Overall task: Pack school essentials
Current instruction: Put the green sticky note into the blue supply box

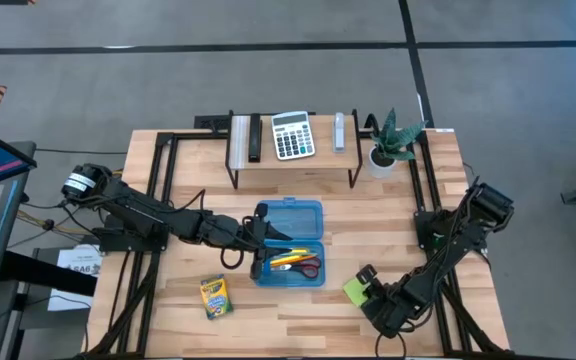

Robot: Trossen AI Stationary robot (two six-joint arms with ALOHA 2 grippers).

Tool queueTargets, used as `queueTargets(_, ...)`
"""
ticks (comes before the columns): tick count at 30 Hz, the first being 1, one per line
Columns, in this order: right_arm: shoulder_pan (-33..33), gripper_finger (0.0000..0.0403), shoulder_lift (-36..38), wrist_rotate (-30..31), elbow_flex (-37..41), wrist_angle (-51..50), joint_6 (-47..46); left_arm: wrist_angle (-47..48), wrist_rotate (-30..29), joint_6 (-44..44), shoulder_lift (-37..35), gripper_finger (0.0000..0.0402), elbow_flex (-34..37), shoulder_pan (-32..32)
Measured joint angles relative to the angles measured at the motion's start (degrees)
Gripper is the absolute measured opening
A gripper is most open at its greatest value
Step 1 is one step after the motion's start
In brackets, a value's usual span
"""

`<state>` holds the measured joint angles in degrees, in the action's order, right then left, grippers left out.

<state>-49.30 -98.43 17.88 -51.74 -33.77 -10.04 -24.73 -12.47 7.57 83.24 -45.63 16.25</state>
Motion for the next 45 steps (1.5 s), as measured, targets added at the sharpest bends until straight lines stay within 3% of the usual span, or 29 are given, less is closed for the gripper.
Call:
queueTargets(10,1.9,0.0007,-0.1,0.0,-2.9,-4.9,0.0,0.0,-0.4,1.0,0.0,0.0118,0.0,0.0)
queueTargets(18,3.1,0.0005,0.0,0.4,-6.3,-11.0,0.1,0.0,-3.5,2.1,-0.1,0.0118,0.0,0.5)
queueTargets(27,3.8,0.0003,0.1,5.6,-14.3,-20.5,2.3,-0.1,-10.3,1.0,-3.7,0.0118,0.0,4.3)
queueTargets(33,6.5,0.0003,1.9,9.6,-17.7,-18.4,7.8,-0.1,-12.9,-3.2,-4.2,0.0118,0.0,7.7)
queueTargets(38,10.6,0.0005,4.8,10.6,-18.0,-9.5,14.5,0.0,-15.2,-4.1,-4.2,0.0118,0.0,8.5)
queueTargets(45,16.8,0.0005,1.4,4.8,-18.1,0.7,22.4,0.0,-15.2,-4.1,-4.2,0.0118,0.0,8.5)
